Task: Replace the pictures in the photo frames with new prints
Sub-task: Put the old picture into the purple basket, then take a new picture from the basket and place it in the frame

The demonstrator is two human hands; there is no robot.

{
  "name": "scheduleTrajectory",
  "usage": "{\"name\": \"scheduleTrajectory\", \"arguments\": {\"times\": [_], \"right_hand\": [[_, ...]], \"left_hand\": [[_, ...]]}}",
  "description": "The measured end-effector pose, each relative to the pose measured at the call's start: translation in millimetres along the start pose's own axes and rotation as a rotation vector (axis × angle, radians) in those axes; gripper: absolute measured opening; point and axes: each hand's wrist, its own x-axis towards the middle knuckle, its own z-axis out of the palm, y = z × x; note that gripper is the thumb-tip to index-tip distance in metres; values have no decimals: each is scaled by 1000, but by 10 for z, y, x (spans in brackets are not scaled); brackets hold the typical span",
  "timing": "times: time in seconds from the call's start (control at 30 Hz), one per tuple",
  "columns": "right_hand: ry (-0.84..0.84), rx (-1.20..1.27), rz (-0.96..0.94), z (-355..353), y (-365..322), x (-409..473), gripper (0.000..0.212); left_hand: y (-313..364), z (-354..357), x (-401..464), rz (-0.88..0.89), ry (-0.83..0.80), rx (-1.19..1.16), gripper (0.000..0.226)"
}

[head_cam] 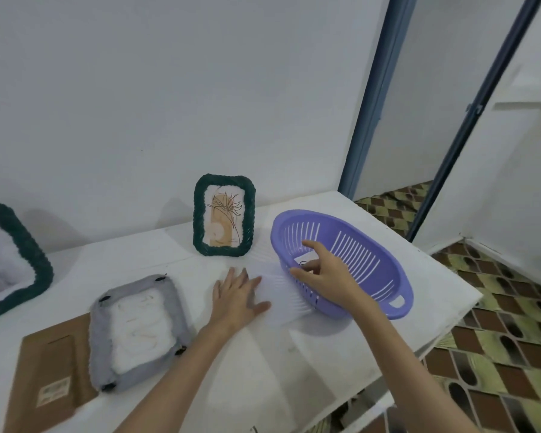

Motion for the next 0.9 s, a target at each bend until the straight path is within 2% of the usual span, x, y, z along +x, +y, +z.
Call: {"name": "scheduleTrajectory", "arguments": {"times": [0.1, 0.17, 0.23, 0.3, 0.37, 0.47, 0.57, 0.77, 0.9], "right_hand": [[-11, 5, 10, 65, 13, -32, 64], [-18, 30, 12, 95, 16, -44, 66], [-28, 77, 26, 96, 42, -28, 67], [-49, 130, 50, 58, 103, 11, 65], [-41, 148, 93, -33, 203, 76, 58], [41, 44, 157, -226, 376, 184, 46], [58, -111, 222, -365, 514, 295, 51], [-120, -397, 294, -343, 637, 448, 76], [-193, -457, 339, -320, 647, 485, 80]], "left_hand": [[-12, 13, 12, -36, -40, 33, 63], [17, 0, 14, -43, 6, -22, 56], [115, -72, -19, -56, 110, -305, 52], [281, -183, -54, -67, 164, -737, 52], [456, -299, -78, -31, 153, -937, 58], [538, -296, 3, 65, 197, -885, 78], [525, -224, 46, 69, 244, -856, 73], [528, -213, -3, 60, 277, -938, 70], [575, -220, -43, 30, 269, -993, 72]]}}
